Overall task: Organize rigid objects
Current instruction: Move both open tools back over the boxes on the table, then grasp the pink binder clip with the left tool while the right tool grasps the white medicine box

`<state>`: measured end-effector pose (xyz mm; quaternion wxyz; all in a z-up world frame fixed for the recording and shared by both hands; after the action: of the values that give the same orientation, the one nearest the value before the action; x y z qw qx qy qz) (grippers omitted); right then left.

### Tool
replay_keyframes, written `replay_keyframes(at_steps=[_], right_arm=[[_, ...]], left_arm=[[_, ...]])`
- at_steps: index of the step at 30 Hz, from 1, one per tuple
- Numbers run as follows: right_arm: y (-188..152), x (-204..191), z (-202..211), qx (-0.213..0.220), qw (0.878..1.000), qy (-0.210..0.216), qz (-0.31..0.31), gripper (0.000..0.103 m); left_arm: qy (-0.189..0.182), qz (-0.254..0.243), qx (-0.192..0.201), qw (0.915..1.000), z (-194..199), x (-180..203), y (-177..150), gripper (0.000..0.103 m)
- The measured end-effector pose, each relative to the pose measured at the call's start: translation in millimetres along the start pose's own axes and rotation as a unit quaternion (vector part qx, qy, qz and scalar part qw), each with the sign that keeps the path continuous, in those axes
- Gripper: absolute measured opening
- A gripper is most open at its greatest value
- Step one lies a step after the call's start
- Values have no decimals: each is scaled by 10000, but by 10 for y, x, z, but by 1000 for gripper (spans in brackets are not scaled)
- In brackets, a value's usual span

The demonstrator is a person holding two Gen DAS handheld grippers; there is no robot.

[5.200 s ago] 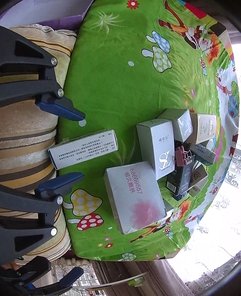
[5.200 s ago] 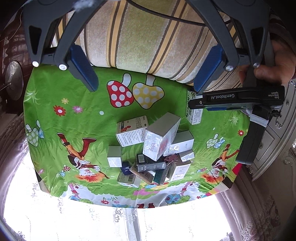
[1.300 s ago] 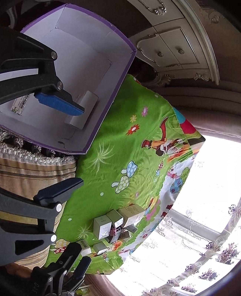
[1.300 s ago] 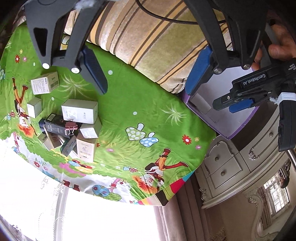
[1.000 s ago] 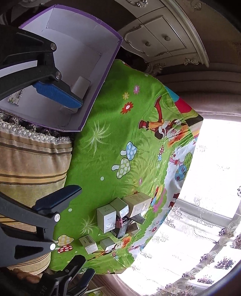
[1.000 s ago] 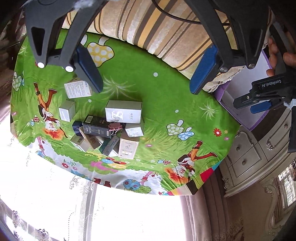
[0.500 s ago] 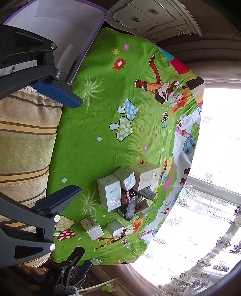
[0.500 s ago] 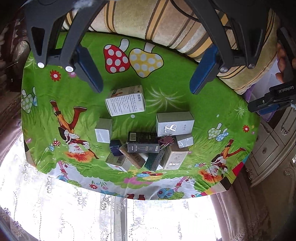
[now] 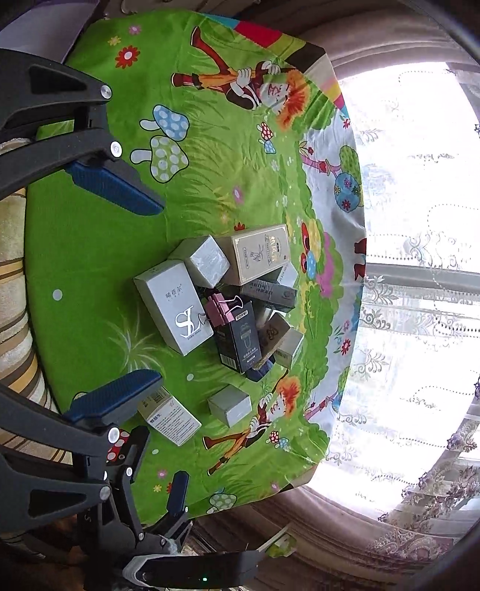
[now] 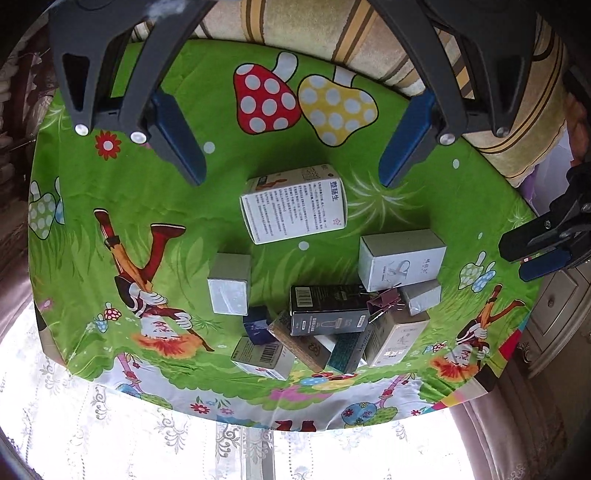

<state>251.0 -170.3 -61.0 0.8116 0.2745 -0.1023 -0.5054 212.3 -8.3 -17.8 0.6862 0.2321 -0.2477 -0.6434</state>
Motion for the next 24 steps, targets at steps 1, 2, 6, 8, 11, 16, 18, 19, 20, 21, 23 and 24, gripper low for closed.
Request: replay_keyframes(at_steps=[1,2,6,8,11,16,18,19,20,21,23,24], right_arm=[[12,8,-19,-2,10000,-14,20,96],[23,15,-42,-10,10000,-11,43,96],[45,28,-145,-85,9999,43,73,96],[49,37,-185,-108,9999,42,106,96],[56,40,-237,-131,9997,43,181,96],[76,83,-301,-125,9997,71,183,96],[92,110,-305,-87,9998,95,125,96],[102,121,-308,-70,9999,106,101,96],[110,126,-318,-66,9999,127,81,96],[114,132,-329,-68,9998,147,68,96],[122,134,-351,-64,9998,203,50,96],[127,131,-364,-62,9997,226,45,96]], left_arm=[[-13,-108,10,9999,-46,49,41,83],[-31,-214,10,9998,-97,96,82,80],[-293,-247,-107,9992,-334,217,220,67],[-323,-273,-88,9991,-431,259,278,64],[-325,-342,-69,9989,-556,315,346,61],[-298,-504,-133,9982,-714,384,390,54],[-175,-599,-176,9979,-780,386,389,52],[-112,-645,-199,9977,-810,383,383,52],[-67,-689,-219,9974,-834,382,376,51],[8,-737,-243,9970,-858,379,367,51],[168,-834,-268,9960,-903,369,353,51],[213,-866,-291,9956,-924,368,345,51]])
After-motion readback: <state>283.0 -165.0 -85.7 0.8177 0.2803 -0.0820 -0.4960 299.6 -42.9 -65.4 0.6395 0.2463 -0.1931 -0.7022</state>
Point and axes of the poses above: each gripper's, at about its wrist camera, not at the fingertips, and z roughly against the way its jaws point, x to its right, y to its top, the point moved 8 cm from there along -z, roughly the way its jaws point, and after that the axes turned 4 degrees about y, right-handed, at the moved point
